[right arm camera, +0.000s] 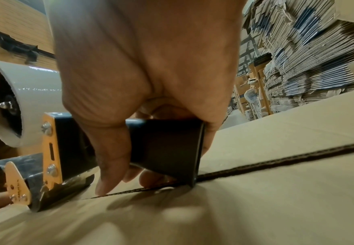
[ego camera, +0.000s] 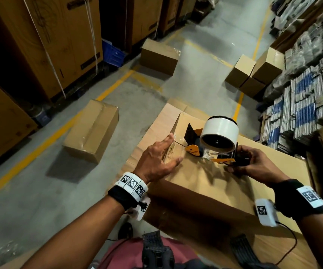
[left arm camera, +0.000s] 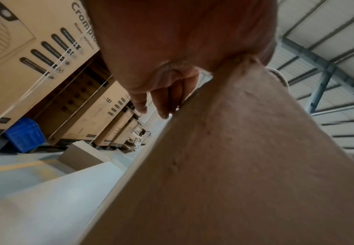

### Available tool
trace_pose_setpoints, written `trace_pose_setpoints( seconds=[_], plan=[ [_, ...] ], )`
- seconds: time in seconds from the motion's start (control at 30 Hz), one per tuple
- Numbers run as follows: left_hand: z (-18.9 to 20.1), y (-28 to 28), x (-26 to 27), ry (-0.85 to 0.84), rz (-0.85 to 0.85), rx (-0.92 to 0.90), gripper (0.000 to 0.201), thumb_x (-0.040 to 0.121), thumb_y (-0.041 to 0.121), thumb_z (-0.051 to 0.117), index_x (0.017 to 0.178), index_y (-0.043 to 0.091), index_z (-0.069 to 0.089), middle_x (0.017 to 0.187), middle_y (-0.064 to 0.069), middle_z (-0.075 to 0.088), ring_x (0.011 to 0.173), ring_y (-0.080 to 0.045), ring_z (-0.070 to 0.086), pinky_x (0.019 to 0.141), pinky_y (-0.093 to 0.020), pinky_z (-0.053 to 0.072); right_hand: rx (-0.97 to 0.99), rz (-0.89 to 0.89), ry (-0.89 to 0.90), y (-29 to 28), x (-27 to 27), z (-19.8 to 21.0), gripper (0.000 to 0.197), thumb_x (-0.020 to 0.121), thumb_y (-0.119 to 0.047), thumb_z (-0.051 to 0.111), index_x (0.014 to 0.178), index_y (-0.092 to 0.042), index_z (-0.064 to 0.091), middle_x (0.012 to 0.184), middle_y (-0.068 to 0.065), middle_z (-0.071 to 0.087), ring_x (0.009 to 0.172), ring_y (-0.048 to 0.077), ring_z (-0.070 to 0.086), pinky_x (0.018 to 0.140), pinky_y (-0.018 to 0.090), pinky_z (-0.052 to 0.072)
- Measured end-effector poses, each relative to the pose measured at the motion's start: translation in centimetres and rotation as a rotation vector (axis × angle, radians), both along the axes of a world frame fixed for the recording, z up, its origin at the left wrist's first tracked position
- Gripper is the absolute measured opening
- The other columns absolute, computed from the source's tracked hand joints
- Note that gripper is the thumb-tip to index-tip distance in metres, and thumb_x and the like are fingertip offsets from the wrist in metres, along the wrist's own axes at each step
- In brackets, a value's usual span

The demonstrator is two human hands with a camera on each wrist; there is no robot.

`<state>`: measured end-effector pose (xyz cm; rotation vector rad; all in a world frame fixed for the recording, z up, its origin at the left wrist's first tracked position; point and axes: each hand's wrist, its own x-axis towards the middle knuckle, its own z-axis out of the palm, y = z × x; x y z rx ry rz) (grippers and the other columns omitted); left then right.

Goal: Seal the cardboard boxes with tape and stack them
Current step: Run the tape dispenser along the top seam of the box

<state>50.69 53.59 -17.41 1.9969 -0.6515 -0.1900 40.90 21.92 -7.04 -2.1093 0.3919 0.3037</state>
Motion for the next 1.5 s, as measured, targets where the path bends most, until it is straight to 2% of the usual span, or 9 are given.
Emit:
trace_pose_setpoints(
  seconds=[0.13,0.3,0.43,0.53,0.8,1.03,1.23,1.37,1.5],
  plan=[
    [-0.8,0.7,-1.1,-0.049,0.161,-0.020,0.059,0.088,0.044,0.072,0.140,0.020,0.066,0.139,0.000,0.066,0.124,-0.012,0.066,0.116,-0.037,0.045,0.006,0.001,0.020,-0.1,-0.1,-0.1,0.042,0.074,0.001,0.088,0.111,-0.007,0.069,0.101,0.019,0.075,0.088,0.031,0.071,0.080,0.062,0.058],
    [-0.3,1.1,-1.8,-0.146,0.391,-0.103,0.031,0.075,0.052,0.088,0.086,0.024,0.081,0.083,0.012,0.078,0.076,-0.001,0.070,0.074,-0.021,0.056,-0.021,0.013,0.021,-0.2,0.1,-0.1,0.039,0.074,0.001,0.089,0.107,-0.014,0.072,0.099,0.014,0.076,0.088,0.026,0.070,0.081,0.058,0.059],
    [-0.1,0.6,-0.7,-0.118,0.318,-0.083,0.069,0.074,0.059,0.080,0.131,0.022,0.065,0.131,0.002,0.066,0.119,-0.016,0.060,0.099,-0.042,0.055,-0.027,0.008,0.039,0.0,0.0,0.0,0.038,0.075,0.005,0.087,0.106,-0.010,0.072,0.098,0.013,0.076,0.085,0.022,0.070,0.081,0.056,0.059],
    [0.9,-0.2,0.6,0.243,0.150,-0.161,0.109,0.074,0.076,0.069,0.162,0.024,0.032,0.167,-0.002,0.037,0.150,-0.019,0.040,0.121,-0.043,0.038,-0.037,0.010,0.042,0.0,0.1,0.1,0.039,0.075,0.003,0.087,0.108,-0.010,0.072,0.100,0.012,0.077,0.087,0.021,0.070,0.083,0.052,0.059],
    [-0.4,-0.4,-0.3,0.659,-0.162,-0.228,0.118,0.083,0.066,0.069,0.166,0.027,-0.004,0.173,0.000,0.006,0.157,-0.010,0.012,0.128,-0.034,0.012,-0.056,0.038,0.055,0.2,0.0,0.0,0.040,0.076,-0.002,0.087,0.110,-0.020,0.075,0.098,0.005,0.078,0.085,0.020,0.071,0.074,0.040,0.059],
    [1.4,0.3,-0.2,0.362,-0.079,-0.031,0.121,0.077,0.082,0.060,0.168,0.025,0.003,0.174,0.004,0.003,0.158,-0.009,0.009,0.129,-0.039,0.013,-0.111,0.068,0.018,-0.2,0.2,0.3,0.035,0.077,-0.004,0.088,0.106,-0.018,0.075,0.096,0.008,0.078,0.087,0.024,0.072,0.086,0.056,0.059],
    [3.7,-2.6,-0.3,-0.167,-0.265,0.602,0.122,0.083,0.095,0.034,0.166,0.015,-0.006,0.165,0.004,-0.027,0.159,-0.012,-0.015,0.130,-0.052,-0.002,-0.162,0.143,-0.033,-0.2,0.0,0.5,0.029,0.085,-0.009,0.083,0.106,-0.028,0.078,0.085,0.004,0.078,0.066,0.014,0.065,0.067,0.040,0.055],
    [3.3,-2.9,-0.1,-0.223,-0.282,0.770,0.136,0.068,0.107,0.012,0.166,0.016,-0.008,0.169,0.002,-0.027,0.157,-0.011,-0.022,0.128,-0.057,0.000,-0.149,0.138,-0.097,-0.6,-0.9,0.8,0.022,0.092,-0.011,0.077,0.110,-0.024,0.076,0.090,-0.007,0.079,0.069,0.001,0.064,0.070,0.023,0.048],
    [3.7,-3.0,0.0,-0.222,-0.287,0.828,0.138,0.065,0.109,0.010,0.166,0.017,-0.008,0.171,0.005,-0.025,0.157,-0.008,-0.022,0.128,-0.058,0.000,-0.172,0.103,-0.143,-2.7,-2.2,1.4,0.026,0.090,-0.006,0.077,0.108,-0.025,0.077,0.099,-0.007,0.079,0.094,0.017,0.074,0.085,0.028,0.054]
  ],
)
